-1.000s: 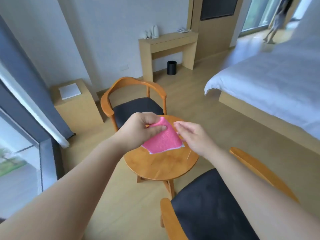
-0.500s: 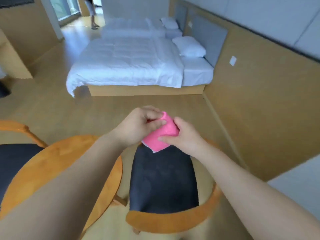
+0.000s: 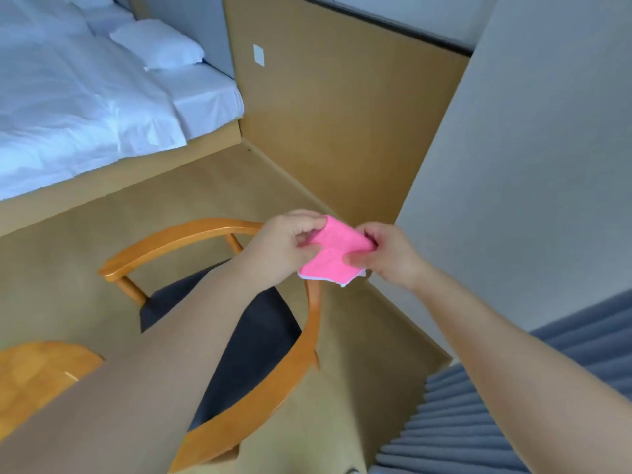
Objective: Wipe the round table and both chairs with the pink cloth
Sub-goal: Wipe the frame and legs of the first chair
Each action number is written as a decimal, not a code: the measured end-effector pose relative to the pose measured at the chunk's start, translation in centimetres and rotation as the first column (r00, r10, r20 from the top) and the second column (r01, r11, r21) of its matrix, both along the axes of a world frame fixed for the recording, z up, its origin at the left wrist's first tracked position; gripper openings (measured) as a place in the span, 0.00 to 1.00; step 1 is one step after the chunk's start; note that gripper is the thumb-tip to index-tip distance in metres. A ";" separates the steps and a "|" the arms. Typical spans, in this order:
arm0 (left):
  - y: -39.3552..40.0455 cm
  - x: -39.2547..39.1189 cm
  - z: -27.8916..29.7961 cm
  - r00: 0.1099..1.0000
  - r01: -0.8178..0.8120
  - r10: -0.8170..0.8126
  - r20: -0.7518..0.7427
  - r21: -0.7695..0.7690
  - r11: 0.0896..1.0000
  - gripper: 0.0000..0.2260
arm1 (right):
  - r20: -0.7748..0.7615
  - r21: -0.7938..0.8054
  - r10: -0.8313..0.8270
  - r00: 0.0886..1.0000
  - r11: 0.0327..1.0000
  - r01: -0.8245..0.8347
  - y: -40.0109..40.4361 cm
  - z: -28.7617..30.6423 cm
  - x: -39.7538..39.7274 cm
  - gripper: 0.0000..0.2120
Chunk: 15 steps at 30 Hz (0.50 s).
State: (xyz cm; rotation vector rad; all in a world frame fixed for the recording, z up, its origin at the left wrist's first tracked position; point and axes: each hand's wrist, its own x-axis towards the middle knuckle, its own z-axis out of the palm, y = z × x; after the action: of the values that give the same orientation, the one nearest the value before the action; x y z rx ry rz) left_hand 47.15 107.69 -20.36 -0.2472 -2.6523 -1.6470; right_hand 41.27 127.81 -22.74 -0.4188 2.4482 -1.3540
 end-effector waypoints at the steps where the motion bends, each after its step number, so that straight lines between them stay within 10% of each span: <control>1: 1.1 -0.5 -0.6 1.000 0.013 -0.013 0.016 -0.030 0.999 0.20 | 0.010 0.000 -0.044 0.999 0.999 0.044 1.4 -0.3 -0.2 0.14; 15: 11.9 -4.0 -13.9 0.932 0.342 -0.316 0.179 -0.139 0.929 0.36 | 0.140 0.034 -0.573 0.807 0.817 0.575 12.4 -9.0 3.2 0.19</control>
State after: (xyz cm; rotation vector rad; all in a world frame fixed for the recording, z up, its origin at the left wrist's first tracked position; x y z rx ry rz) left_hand 43.18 119.62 -34.21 -0.6272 -3.0086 -1.5753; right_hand 44.51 140.19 -31.70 0.4600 2.5425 -1.5426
